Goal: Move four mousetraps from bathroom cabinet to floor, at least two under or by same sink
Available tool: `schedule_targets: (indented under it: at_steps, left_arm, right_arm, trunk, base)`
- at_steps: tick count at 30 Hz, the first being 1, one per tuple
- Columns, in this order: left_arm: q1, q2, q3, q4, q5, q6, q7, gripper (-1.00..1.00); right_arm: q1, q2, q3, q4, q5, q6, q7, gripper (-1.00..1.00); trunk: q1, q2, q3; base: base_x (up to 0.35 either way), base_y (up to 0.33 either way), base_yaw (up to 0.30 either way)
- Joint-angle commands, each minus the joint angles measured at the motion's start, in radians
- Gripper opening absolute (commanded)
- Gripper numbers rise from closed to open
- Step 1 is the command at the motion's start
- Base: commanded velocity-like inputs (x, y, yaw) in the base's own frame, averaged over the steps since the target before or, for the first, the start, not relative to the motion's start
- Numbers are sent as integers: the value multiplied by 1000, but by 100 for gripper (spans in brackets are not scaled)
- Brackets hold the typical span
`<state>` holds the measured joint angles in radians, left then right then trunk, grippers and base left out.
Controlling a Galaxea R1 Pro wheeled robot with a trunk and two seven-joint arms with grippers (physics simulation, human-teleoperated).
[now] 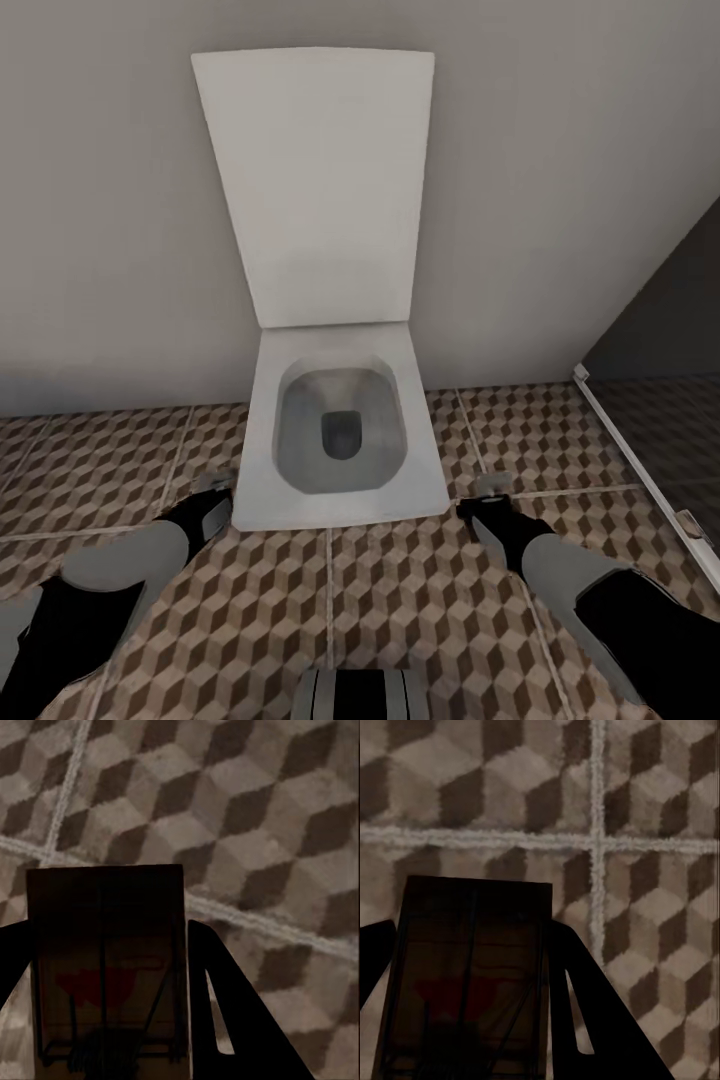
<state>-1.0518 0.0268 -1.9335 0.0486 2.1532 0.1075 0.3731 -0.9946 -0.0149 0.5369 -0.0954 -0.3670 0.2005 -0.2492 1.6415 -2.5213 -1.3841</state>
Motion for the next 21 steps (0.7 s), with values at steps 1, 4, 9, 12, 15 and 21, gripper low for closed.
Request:
schedule_targets:
  at_steps: [1,4,9,12,15,21]
  left_arm:
    - [-9,-1,-6,-1,2,8,3,-100]
    - [-46,-13,-6,-3,2,15,3,-100]
    - [-64,-41,-6,-4,2,18,3,-100]
    - [-75,-49,-6,-4,1,17,1,-100]
    - [-85,-69,-7,-7,0,16,-2,-100]
    - [-88,-78,-7,-7,0,14,-2,-100]
  right_arm:
    - [-5,-1,8,-3,-11,15,-5,-100]
    - [-32,2,8,-8,-12,47,-5,-100]
    - [-66,9,7,-10,-14,73,-7,-100]
    - [-75,8,6,-7,-15,95,-7,-100]
    - [-78,8,5,-2,-15,106,-7,-100]
    - [-79,7,5,0,-15,107,-7,-100]
  trunk:
    - [0,0,-1]
    - [0,0,-1]
    - [0,0,-1]
    - [0,0,-1]
    - [0,0,-1]
    - [0,0,-1]
  base:
    - [0,0,0]
    - [0,0,0]
    - [0,0,0]
    - [0,0,0]
    - [0,0,0]
    - [0,0,0]
